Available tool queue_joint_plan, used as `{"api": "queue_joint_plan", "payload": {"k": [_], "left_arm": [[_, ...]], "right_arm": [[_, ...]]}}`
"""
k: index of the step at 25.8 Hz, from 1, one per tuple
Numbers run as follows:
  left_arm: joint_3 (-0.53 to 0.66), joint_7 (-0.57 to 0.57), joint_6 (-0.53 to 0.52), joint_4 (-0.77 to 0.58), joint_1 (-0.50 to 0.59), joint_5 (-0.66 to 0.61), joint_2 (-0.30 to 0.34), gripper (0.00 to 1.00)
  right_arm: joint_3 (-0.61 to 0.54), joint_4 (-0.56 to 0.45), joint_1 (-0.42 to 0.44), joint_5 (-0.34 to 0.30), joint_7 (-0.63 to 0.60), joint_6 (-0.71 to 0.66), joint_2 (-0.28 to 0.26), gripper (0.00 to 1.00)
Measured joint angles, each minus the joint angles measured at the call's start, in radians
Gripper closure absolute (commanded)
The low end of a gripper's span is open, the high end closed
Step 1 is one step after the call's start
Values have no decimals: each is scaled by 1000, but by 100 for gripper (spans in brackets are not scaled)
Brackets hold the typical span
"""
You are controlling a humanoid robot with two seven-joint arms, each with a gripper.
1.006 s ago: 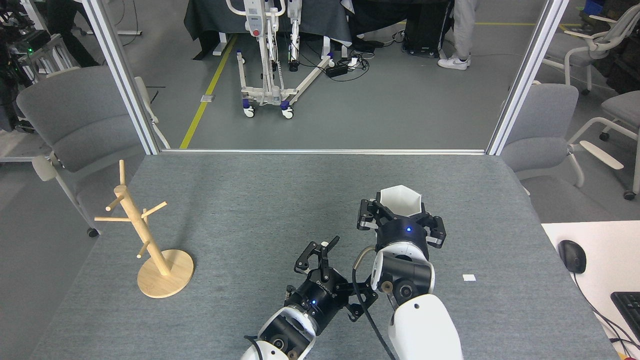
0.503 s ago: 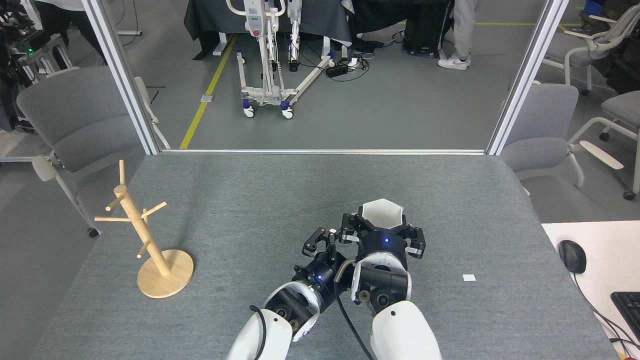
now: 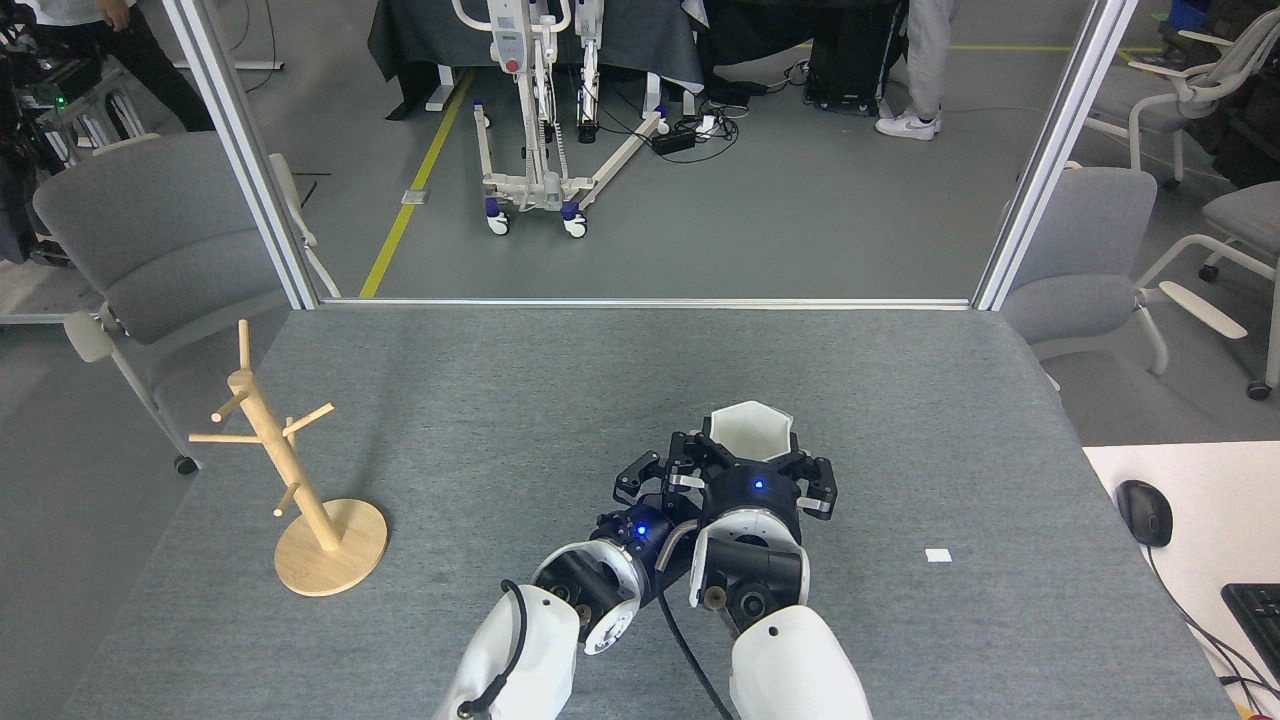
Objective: Hang cup on storage rack
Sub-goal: 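Grasp the white cup with the left gripper and release the right gripper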
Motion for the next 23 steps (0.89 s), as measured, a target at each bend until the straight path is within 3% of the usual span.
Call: {"api": "queue_joint_plan", "payload": {"k": [7,10,13,17,18,20,23], "left_arm": [[-3,-4,9,27,-21,17,-1,1],[-4,-11,10,34,-22,19,-1,14],[-4,-17,8,37,-23,19,-1,40],[-6,-24,-2,37,-22,18,-1,96],[-6,-27,-2,37,-22,18,-1,100],[-5,-29,-3,37,-22,18,-1,100],[1,-37,-14,38,-22,18,-1,100]], "right_arm": [[11,0,7,-1,5,2,18,88],[24,1,12,-2,7,2,30,89],[32,8,14,-2,3,7,39,89],[32,25,14,-2,-4,11,49,89],[32,27,15,-3,-6,15,50,87],[32,30,15,-3,-12,17,51,77],[32,33,14,-3,-5,18,52,37]]}}
